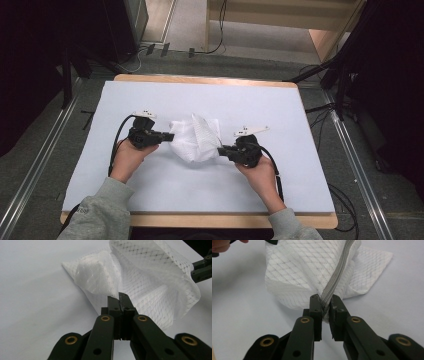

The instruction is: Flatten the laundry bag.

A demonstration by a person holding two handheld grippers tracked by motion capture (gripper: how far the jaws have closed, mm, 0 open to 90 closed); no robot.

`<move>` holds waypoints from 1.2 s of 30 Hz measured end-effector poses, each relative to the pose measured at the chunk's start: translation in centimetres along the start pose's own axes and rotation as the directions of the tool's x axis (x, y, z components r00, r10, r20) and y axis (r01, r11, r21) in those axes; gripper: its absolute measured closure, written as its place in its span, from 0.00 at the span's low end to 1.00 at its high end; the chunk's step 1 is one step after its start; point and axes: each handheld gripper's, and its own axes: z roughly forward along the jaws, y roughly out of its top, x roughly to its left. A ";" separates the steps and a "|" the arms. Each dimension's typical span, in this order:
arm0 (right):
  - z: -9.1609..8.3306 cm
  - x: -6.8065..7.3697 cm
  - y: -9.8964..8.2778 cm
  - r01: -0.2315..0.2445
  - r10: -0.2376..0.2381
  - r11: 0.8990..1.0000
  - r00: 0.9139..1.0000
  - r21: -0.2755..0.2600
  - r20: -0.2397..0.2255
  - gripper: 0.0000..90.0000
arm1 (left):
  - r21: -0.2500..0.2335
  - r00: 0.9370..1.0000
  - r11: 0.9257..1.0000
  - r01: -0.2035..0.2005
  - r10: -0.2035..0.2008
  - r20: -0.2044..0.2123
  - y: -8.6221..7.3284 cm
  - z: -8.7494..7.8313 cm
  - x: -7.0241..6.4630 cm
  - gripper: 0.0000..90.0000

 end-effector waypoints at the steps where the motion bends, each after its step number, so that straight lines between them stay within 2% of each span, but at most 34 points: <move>1: -0.2 0.0 0.1 -0.002 0.002 1.000 1.000 -0.005 -0.005 0.94 | -0.005 1.000 1.000 0.000 0.000 0.000 0.0 -0.1 0.0 1.00; 3: -0.7 0.1 0.4 -0.001 0.001 1.000 1.000 -0.007 -0.015 0.95 | -0.011 1.000 1.000 0.002 -0.002 0.003 0.0 -0.1 0.0 1.00; 4: -1.1 0.3 0.6 0.006 -0.006 1.000 1.000 -0.020 -0.014 0.95 | -0.031 1.000 0.999 0.005 -0.005 0.007 -0.1 -0.1 0.1 0.99; 5: -1.1 0.3 0.6 0.006 -0.006 1.000 1.000 -0.020 -0.014 0.95 | -0.031 1.000 0.999 0.005 -0.005 0.007 -0.1 -0.1 0.1 0.94; 6: -1.2 0.3 0.6 0.009 -0.009 1.000 1.000 -0.025 -0.004 0.95 | -0.035 1.000 0.999 0.009 -0.009 0.005 -0.2 0.0 0.3 0.94; 7: -1.4 0.2 0.7 0.016 -0.015 0.999 1.000 -0.029 0.013 0.95 | -0.031 1.000 0.999 0.015 -0.015 0.011 -0.3 0.1 0.5 0.87; 8: -1.7 -0.3 0.7 0.003 -0.003 0.999 1.000 -0.037 0.023 0.95 | -0.030 1.000 0.999 0.023 -0.023 0.019 -0.4 0.1 0.6 0.82; 9: -1.7 -0.3 0.7 0.003 -0.003 0.999 1.000 -0.037 0.023 0.95 | -0.033 0.999 0.999 0.031 -0.030 0.025 -0.5 0.1 0.6 0.82; 13: -2.2 -1.8 0.9 -0.039 0.041 0.998 0.998 -0.055 0.040 0.95 | -0.066 1.000 0.998 0.021 -0.019 0.025 -0.4 -0.1 0.5 0.75; 16: -2.8 -3.1 0.8 -0.067 0.072 0.996 0.995 -0.063 0.065 0.95 | -0.055 1.000 0.998 0.021 -0.021 0.005 -0.5 0.1 0.6 0.71; 17: -3.0 -4.0 0.6 -0.086 0.091 0.994 0.992 -0.059 0.086 0.94 | -0.047 1.000 0.999 0.020 -0.020 -0.001 -0.6 0.2 0.6 0.69; 19: -3.0 -4.4 0.5 -0.095 0.100 0.994 0.991 -0.058 0.090 0.94 | -0.042 1.000 0.999 0.019 -0.019 -0.005 -0.6 0.3 0.6 0.69; 20: -3.1 -5.4 0.2 -0.120 0.125 0.992 0.986 -0.046 0.111 0.94 | -0.041 1.000 0.999 0.018 -0.018 -0.003 -0.6 0.3 0.6 0.67; 21: -3.1 -5.4 0.2 -0.120 0.125 0.992 0.986 -0.046 0.111 0.94 | -0.042 1.000 0.999 0.016 -0.016 -0.001 -0.6 0.3 0.6 0.67; 22: -3.1 -6.0 -0.1 -0.140 0.144 0.989 0.982 -0.037 0.123 0.94 | -0.043 1.000 0.999 0.013 -0.013 0.000 -0.6 0.4 0.6 0.65; 25: -3.0 -6.9 -0.6 -0.157 0.160 0.987 0.977 -0.026 0.144 0.94 | -0.032 1.000 0.999 0.005 -0.005 -0.001 -0.7 0.8 0.5 0.63; 31: -2.8 -8.4 -1.4 -0.197 0.195 0.980 0.965 -0.006 0.177 0.92 | -0.023 1.000 1.000 -0.002 0.002 -0.002 -0.7 1.1 0.3 0.60; 34: -2.8 -8.7 -1.6 -0.208 0.204 0.978 0.961 0.001 0.186 0.88 | -0.017 1.000 1.000 -0.007 0.007 -0.004 -0.7 1.2 0.3 0.59; 36: -2.8 -8.7 -1.7 -0.206 0.201 0.979 0.962 0.003 0.186 0.85 | -0.016 1.000 1.000 -0.011 0.011 -0.001 -0.7 1.3 0.2 0.59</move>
